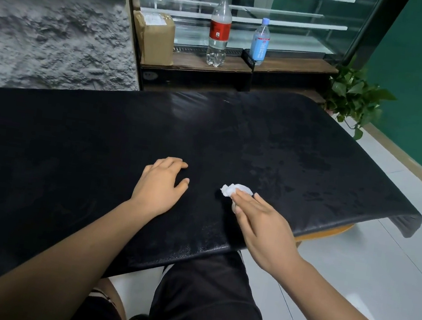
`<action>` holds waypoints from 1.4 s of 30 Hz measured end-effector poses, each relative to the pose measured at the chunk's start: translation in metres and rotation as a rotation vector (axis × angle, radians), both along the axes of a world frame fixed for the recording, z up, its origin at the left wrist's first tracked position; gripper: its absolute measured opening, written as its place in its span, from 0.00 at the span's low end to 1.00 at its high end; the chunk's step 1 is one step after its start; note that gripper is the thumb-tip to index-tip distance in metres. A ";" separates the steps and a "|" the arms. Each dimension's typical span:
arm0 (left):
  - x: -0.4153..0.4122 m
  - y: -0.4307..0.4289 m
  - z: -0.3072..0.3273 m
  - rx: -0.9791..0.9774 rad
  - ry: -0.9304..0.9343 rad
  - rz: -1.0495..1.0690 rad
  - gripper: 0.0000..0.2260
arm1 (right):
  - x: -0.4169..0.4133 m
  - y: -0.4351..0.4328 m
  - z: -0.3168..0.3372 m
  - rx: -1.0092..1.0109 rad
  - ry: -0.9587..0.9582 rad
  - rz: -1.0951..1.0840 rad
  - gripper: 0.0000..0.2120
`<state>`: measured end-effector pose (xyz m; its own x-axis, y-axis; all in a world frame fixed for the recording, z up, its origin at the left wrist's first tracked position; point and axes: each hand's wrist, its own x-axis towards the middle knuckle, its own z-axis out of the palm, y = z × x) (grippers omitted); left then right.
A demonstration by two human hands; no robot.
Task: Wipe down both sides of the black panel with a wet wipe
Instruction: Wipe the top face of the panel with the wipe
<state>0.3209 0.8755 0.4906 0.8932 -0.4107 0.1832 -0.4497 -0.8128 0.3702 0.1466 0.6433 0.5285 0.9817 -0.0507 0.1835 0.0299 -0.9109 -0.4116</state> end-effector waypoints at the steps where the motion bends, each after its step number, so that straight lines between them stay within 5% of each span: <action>1: -0.002 0.005 0.002 -0.002 -0.004 0.003 0.20 | 0.007 0.006 -0.001 0.009 -0.004 0.018 0.20; 12: -0.028 0.060 0.017 -0.020 0.019 0.014 0.20 | 0.028 0.024 -0.013 0.029 -0.018 0.152 0.21; 18: -0.069 0.069 0.018 -0.031 0.040 -0.147 0.22 | 0.005 0.008 -0.021 -0.053 -0.014 0.212 0.35; 27: -0.120 0.085 0.011 0.120 0.016 -0.325 0.43 | -0.013 0.012 -0.023 -0.215 -0.116 0.410 0.38; 42: -0.123 0.088 0.037 0.142 -0.083 -0.327 0.27 | -0.014 0.023 -0.013 -0.225 -0.293 0.376 0.30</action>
<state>0.1982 0.9637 0.5276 0.6950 -0.6986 0.1701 -0.7180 -0.6619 0.2151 0.1323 0.6661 0.5155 0.8302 0.3678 0.4190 0.4566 -0.8798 -0.1322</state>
